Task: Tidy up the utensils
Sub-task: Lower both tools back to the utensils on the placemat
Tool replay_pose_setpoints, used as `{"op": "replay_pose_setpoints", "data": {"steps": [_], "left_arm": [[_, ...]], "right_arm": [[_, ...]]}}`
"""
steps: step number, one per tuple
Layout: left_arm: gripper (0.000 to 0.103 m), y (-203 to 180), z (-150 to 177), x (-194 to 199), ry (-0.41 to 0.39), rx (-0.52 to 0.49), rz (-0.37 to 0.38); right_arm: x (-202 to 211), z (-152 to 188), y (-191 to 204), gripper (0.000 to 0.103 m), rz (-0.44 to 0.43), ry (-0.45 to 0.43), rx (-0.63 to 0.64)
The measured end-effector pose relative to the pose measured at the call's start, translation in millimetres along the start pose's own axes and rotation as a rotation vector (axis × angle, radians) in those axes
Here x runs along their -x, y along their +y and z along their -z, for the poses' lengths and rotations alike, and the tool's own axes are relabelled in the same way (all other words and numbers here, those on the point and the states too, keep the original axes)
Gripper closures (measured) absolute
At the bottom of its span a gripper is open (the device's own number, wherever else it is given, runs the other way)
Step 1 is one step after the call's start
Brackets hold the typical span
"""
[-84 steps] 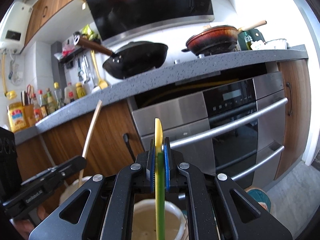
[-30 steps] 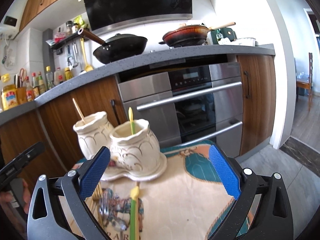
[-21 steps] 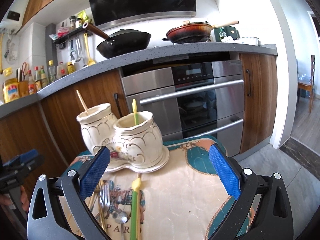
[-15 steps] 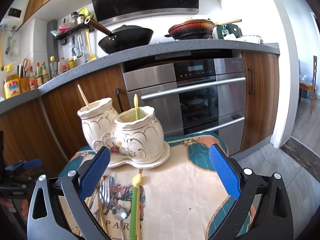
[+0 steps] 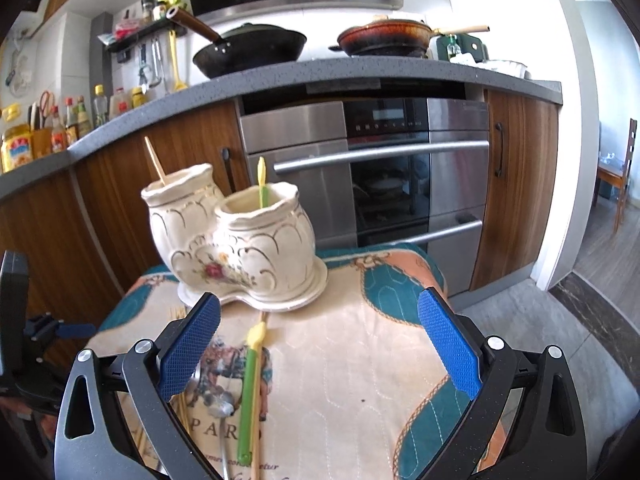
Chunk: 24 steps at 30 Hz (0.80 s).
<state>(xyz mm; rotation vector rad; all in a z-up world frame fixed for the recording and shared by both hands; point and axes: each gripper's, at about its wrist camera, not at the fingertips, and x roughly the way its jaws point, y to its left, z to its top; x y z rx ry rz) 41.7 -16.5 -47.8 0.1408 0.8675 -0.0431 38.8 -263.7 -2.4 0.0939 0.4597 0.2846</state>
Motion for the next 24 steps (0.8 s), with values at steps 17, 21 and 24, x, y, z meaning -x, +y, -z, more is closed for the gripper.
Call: {"op": "replay_pose_setpoints", "data": {"steps": [17,21,24], "left_arm": [[0.097,7,-13,-23,0.130,0.014,0.108],[0.097,13,-8,-20,0.129,0.019,0.114],[0.097,18,-3,-13,0.114,0.030,0.102]], "right_arm": [[-17,12,11,0.005,-0.013,0.094,0.070],[-19,13,15,0.005,-0.022,0.115,0.085],[-20,15,19,0.005,-0.035,0.137,0.100]]}}
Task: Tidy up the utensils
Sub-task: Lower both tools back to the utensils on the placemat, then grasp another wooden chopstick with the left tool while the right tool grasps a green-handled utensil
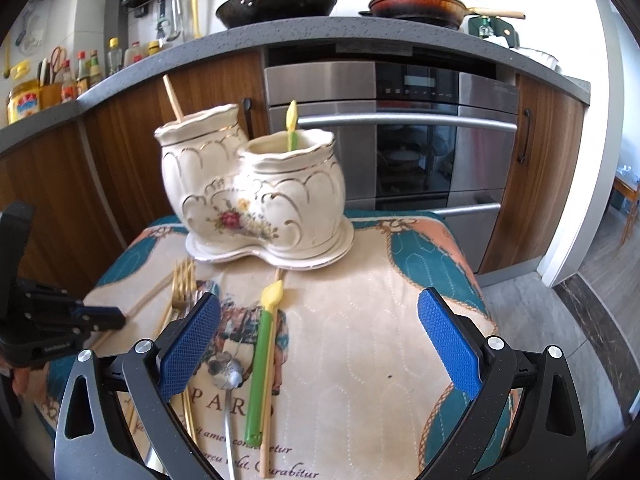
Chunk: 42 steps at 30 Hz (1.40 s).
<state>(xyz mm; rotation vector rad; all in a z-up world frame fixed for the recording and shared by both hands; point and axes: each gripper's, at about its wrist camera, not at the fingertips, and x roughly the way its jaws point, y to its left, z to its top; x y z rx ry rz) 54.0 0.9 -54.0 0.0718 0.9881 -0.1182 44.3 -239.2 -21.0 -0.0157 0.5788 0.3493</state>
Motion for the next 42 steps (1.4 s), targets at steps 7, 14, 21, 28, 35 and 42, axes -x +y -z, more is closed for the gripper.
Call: {"op": "replay_pose_setpoints", "data": {"steps": [7,14,21,28,35,42], "left_arm": [[0.097,13,15,36,-0.160,0.072,0.015],[0.097,21,23,43,-0.241,0.099,0.055],[0.097,24,27,39,-0.267,0.111,0.111],[0.097,25,30,37,-0.267,0.108,0.123],[0.097,24,31,38,-0.271,0.106,0.129],[0.097,22,33,43,-0.298,0.106,0.129]], "right_arm": [[-11,5,15,0.010,-0.012,0.078,0.062],[-28,14,37,0.056,-0.001,0.163,0.138],[-43,13,52,0.074,0.014,0.201,0.174],[-63,10,45,0.087,-0.024,0.274,0.106],[-56,10,42,0.092,-0.039,0.253,0.089],[-33,6,36,0.092,-0.090,0.186,0.053]]}}
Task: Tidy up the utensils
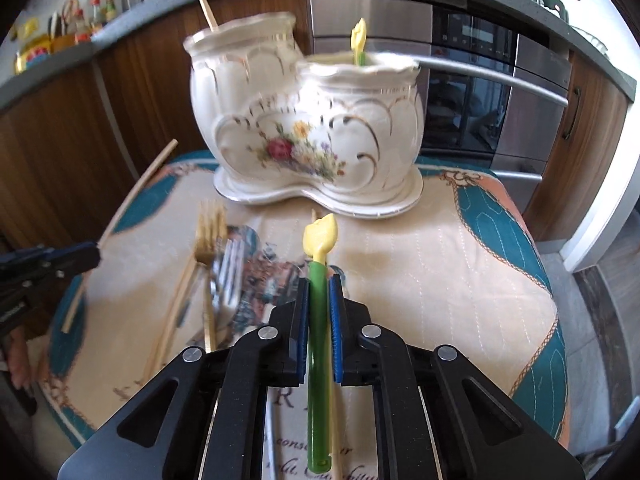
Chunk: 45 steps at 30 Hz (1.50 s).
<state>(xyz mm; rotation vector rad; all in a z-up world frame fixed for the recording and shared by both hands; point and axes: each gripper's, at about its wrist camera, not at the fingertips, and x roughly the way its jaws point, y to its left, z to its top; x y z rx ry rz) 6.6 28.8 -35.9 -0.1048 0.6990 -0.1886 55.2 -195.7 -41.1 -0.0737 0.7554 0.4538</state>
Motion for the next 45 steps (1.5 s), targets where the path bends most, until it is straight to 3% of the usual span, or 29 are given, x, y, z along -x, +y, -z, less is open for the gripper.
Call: {"op": "replay_pose_setpoints", "data": {"steps": [5,11,26,36,45], "left_arm": [[0.097,-3,-4,11,-0.049,-0.006,0.012],[0.097,-4,-13,24,-0.087,-0.004,0.021],[0.097,-17,-47,37,-0.181,-0.054,0.061],[0.097,-40,-112,32,-0.304,-0.119,0.114],[0.097,-40,-176,-13,-0.411,-0.041,0.159]], "right_arm": [[27,-6,4,0.092,-0.040,-0.122,-0.007],[45,-15,5,0.092,-0.059,-0.203,-0.021],[65,-36,-8,0.092,-0.106,-0.276,-0.073],[60,-93,-25,0.092,-0.143,-0.409,-0.136],[14,-137,-53,0.092,-0.146,-0.478,-0.249]]}}
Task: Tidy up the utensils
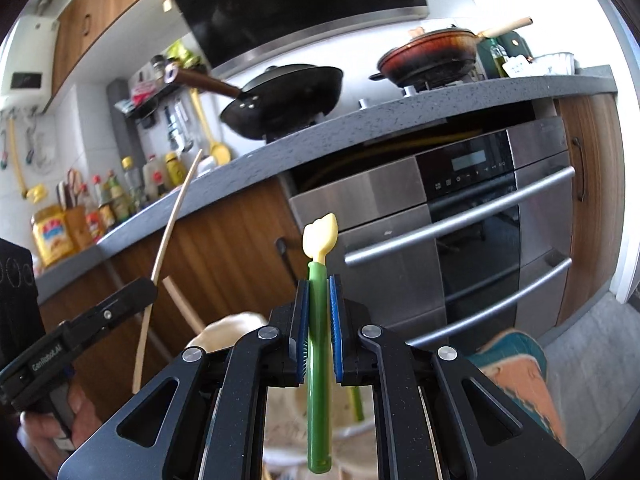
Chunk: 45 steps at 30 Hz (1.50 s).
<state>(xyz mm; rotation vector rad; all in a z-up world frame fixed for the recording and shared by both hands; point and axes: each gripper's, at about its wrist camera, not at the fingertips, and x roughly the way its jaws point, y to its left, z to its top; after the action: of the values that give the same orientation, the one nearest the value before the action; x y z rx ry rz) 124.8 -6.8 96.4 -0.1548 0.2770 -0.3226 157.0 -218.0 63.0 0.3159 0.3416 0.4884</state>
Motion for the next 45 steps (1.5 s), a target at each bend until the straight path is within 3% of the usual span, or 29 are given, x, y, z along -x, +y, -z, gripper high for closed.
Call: {"op": "replay_pose_setpoints", "data": {"steps": [6,13,25,35,37,42,45], "left_arm": [[0.097,7,-1,-35,-0.022,0.016,-0.016],[0.097,5,10,-54,-0.022,-0.025,-0.030],[0.097,-4,23,-31,0.001,-0.115,-0.045],[0.097,-6,35,-17,0.048,-0.119,-0.029],[0.095,-6,36,-18,0.054,-0.123,-0.029],[0.080,-7,37,-16,0.054,-0.124,-0.022],[0.072,-8,36,-13,0.043,-0.129,-0.021]], "right_arm": [[-24,-1,-13,0.092,0.022,-0.027,-0.028],[-46,8,-23,0.092,0.058,0.000,-0.025],[-26,22,-14,0.092,0.110,0.026,0.056],[-4,32,2,0.092,0.126,0.061,0.125],[-5,34,2,0.092,0.132,0.076,0.127],[-6,36,-1,0.091,0.135,0.089,0.116],[-5,35,-2,0.080,0.134,0.083,0.110]]}}
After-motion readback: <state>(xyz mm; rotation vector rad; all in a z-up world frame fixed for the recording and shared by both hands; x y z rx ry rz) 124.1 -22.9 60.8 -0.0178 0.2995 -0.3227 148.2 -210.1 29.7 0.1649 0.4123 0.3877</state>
